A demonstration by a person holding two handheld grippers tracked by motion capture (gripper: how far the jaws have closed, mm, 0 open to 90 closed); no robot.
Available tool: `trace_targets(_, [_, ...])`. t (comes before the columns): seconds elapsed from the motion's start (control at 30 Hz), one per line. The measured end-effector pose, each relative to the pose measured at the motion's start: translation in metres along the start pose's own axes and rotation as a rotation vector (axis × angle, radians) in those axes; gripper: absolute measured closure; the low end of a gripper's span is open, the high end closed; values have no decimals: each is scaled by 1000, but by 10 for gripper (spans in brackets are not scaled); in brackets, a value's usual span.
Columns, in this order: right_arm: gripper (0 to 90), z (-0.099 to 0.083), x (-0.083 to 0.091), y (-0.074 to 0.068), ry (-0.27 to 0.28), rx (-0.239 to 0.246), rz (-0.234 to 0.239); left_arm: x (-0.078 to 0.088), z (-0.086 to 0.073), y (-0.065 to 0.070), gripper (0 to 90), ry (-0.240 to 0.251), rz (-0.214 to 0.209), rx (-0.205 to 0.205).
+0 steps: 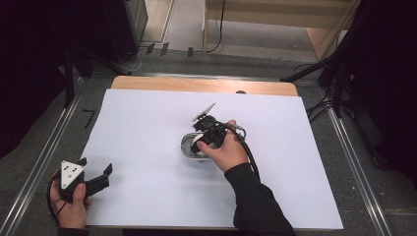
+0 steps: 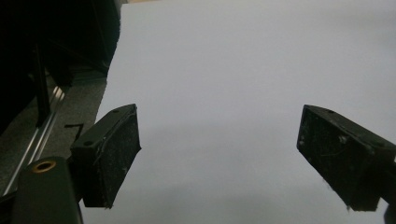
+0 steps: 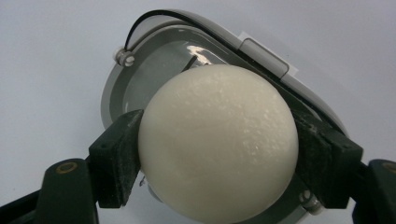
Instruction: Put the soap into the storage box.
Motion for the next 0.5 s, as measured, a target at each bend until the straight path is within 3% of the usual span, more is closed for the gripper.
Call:
trace_targets(0.27, [237,0,-4,2,0,-10,-17,0,0,0,139,-1,0,-3])
trace_targets(0.5, [231,-1,-4,3,2,-20,-1,0,0,0,139,-2,-1,-2])
Point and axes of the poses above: each handheld gripper's, and its own axes: x roughly backward along the jaws, z roughly out of its top, y roughly to its right, the point moved 7 cm from there along -x, roughly forward along the jaws, and after that the axes turned 7 degrees about -x, right-handed, at the moved point
